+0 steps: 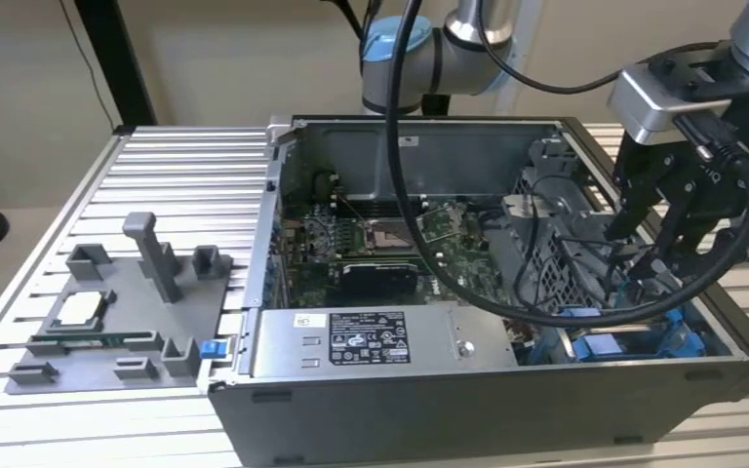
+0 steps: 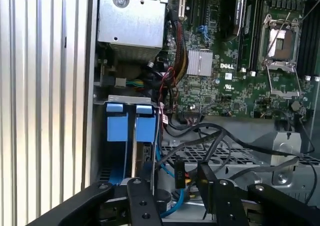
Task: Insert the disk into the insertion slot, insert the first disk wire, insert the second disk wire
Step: 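Insert the first disk wire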
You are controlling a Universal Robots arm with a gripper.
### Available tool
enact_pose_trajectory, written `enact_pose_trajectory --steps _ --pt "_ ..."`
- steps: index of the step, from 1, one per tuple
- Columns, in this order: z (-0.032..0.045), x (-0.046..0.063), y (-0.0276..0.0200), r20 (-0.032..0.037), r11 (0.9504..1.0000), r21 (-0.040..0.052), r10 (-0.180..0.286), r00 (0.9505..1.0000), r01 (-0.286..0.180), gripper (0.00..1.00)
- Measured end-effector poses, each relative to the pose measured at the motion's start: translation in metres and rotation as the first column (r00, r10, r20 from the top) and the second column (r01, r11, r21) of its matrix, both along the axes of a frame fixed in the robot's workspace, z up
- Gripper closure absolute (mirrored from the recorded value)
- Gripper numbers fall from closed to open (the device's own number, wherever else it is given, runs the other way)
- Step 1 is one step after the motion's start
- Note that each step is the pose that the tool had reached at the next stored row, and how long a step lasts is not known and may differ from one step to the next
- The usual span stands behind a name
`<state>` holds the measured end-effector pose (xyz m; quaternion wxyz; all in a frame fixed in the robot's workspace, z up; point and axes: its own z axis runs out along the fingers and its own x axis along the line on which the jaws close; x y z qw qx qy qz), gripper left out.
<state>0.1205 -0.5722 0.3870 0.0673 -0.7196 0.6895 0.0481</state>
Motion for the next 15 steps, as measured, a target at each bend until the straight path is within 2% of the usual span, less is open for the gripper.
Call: enact_pose_trajectory --steps 2,3,15 --pt "-0.0003 -0.0003 0.0 0.0008 0.9999 0.016 0.0 1.0 0.0 0.0" --pt "-0.0003 -0.0003 0.0 0.0009 0.9998 0.0187 0.0 1.0 0.0 0.0" --pt "-0.0006 -0.0023 -0.0036 0.0009 0.9998 0.0205 0.0 1.0 0.0 0.0"
